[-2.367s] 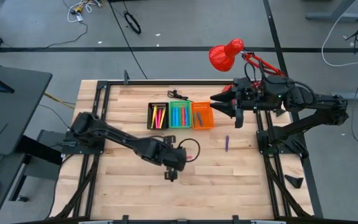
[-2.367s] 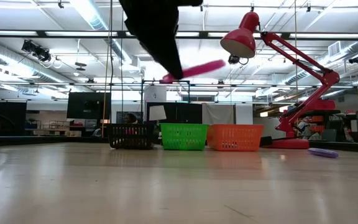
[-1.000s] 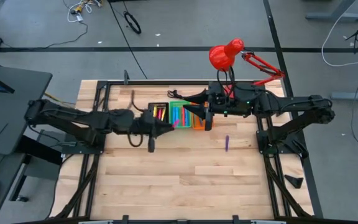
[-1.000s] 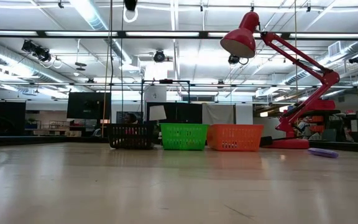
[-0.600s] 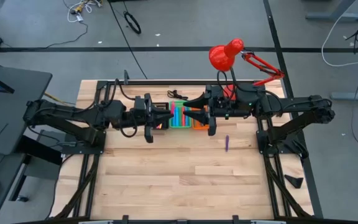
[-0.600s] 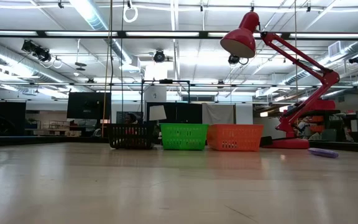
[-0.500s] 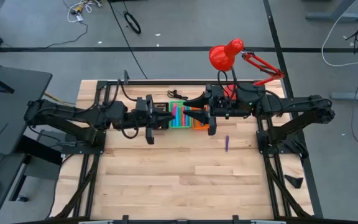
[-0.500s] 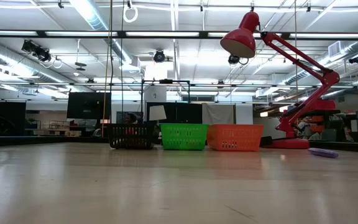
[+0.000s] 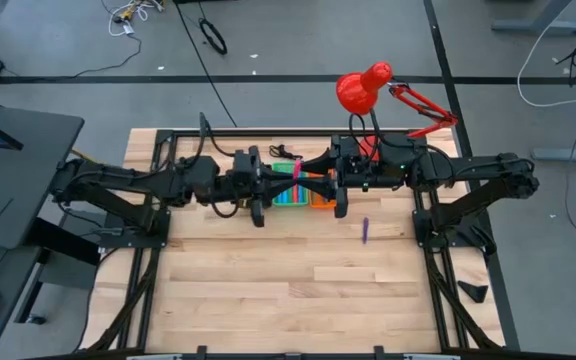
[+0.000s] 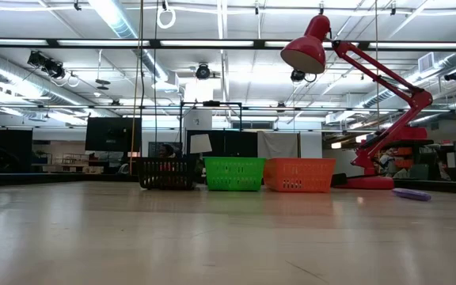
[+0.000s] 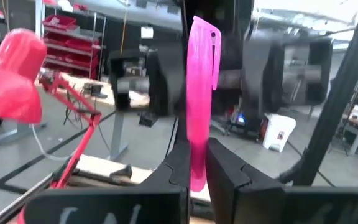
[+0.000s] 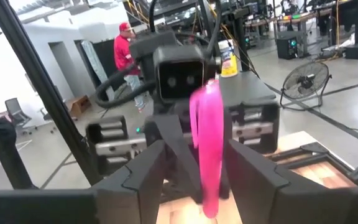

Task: Pick & Place Markers
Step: Put the small pink pen into the orange bin

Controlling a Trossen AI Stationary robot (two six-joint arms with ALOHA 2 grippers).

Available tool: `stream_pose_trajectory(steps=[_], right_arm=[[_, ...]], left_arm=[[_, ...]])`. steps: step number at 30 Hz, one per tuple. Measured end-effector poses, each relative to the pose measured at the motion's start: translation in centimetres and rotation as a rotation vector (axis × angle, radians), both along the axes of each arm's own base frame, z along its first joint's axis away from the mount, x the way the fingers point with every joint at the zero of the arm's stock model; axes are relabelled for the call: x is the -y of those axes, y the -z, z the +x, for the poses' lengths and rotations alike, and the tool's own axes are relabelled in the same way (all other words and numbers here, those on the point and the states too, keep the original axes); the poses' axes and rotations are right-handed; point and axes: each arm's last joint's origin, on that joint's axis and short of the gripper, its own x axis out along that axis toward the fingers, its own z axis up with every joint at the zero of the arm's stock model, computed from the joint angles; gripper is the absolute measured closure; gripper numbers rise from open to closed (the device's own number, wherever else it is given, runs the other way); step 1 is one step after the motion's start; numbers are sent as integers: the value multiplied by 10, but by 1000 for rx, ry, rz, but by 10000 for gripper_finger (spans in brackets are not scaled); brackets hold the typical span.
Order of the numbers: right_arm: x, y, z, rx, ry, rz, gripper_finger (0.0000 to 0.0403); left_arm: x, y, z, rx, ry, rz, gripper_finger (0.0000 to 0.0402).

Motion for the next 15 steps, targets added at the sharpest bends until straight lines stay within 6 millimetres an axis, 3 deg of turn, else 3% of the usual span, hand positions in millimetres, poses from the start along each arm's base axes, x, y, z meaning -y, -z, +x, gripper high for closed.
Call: stream_pose_trajectory(steps=[8,15], right_arm=[[0,2,0,-25,-1,3,244],[0,3,0,-26,0,3,308]], left_arm=[[-2,-6,2,14,6,2,373],[-2,-4,3,-15,8,4,373]])
